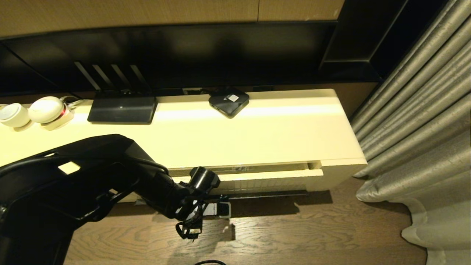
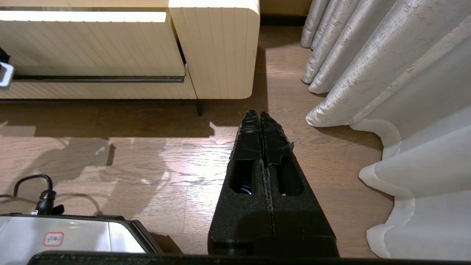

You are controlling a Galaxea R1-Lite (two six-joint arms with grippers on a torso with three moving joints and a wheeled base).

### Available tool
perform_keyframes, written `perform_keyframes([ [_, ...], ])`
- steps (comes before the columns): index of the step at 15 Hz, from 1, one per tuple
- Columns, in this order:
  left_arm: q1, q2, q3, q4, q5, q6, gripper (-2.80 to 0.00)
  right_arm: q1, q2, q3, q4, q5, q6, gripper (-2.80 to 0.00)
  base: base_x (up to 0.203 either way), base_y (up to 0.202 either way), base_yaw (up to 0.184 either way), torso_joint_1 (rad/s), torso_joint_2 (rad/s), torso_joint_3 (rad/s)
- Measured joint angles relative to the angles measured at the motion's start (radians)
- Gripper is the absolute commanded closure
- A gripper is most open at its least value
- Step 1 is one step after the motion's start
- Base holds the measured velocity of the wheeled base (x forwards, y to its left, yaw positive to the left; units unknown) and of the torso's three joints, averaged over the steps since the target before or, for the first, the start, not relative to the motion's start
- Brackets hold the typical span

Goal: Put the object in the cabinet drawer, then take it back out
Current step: Open the drawer

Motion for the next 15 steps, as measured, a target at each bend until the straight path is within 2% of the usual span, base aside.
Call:
perform_keyframes([
  [7, -0.007, -0.044, 0.078, -0.003, -0.014, -0.004, -2.80, 0.000, 0.000, 0.000, 0.000, 0.000, 0.000, 0.00, 0.000, 0.000, 0.000, 0.000, 0.00, 0.000],
  [15, -0.064, -0.157, 0.171, -0.019, -0.018, -0.026, -2.80, 0.000, 0.000, 0.000, 0.000, 0.000, 0.000, 0.00, 0.000, 0.000, 0.000, 0.000, 0.00, 0.000],
])
